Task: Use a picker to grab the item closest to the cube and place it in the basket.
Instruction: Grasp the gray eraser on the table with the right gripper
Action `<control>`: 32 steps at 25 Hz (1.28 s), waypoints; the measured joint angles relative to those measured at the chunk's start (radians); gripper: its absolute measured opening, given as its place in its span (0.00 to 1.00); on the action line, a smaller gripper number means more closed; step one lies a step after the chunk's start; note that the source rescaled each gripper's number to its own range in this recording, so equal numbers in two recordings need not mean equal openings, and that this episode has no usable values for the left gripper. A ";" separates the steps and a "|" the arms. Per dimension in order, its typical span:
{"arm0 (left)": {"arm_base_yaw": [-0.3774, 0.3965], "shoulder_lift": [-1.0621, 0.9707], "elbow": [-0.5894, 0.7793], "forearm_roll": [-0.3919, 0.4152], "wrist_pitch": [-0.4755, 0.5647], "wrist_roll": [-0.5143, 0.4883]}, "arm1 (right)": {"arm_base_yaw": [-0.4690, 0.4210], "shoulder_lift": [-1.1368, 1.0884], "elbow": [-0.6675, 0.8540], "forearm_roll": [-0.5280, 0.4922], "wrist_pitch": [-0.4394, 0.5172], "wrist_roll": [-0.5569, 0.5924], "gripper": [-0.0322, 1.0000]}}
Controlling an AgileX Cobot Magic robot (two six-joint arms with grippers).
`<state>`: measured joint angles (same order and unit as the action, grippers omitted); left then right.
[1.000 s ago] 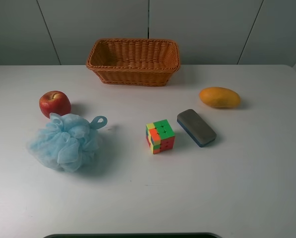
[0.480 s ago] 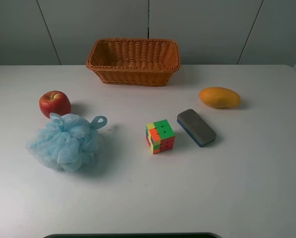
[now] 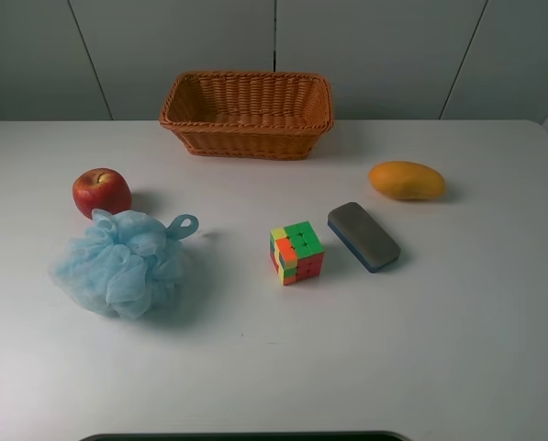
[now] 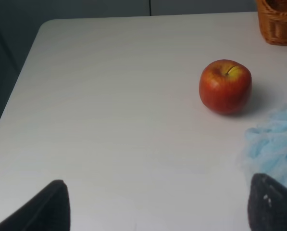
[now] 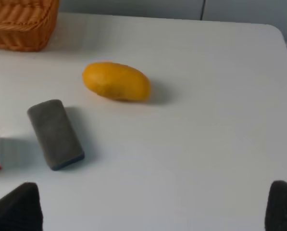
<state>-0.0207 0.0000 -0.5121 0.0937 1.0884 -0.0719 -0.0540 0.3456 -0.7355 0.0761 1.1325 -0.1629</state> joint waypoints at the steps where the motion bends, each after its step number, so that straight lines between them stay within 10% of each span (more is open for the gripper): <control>1: 0.000 0.000 0.000 0.000 0.000 0.000 | 0.000 0.070 -0.036 0.024 0.000 -0.038 1.00; 8: 0.000 0.000 0.000 0.000 0.000 0.000 | 0.021 0.506 -0.245 0.222 -0.002 -0.249 1.00; 18: 0.000 0.000 0.000 0.000 0.000 0.000 | 0.325 0.988 -0.275 0.165 -0.137 -0.251 1.00; 32: 0.000 0.000 0.000 0.000 0.000 0.000 | 0.438 1.455 -0.275 0.149 -0.387 -0.249 1.00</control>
<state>-0.0207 0.0000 -0.5121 0.0937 1.0884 -0.0719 0.3844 1.8010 -1.0103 0.2246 0.7458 -0.4115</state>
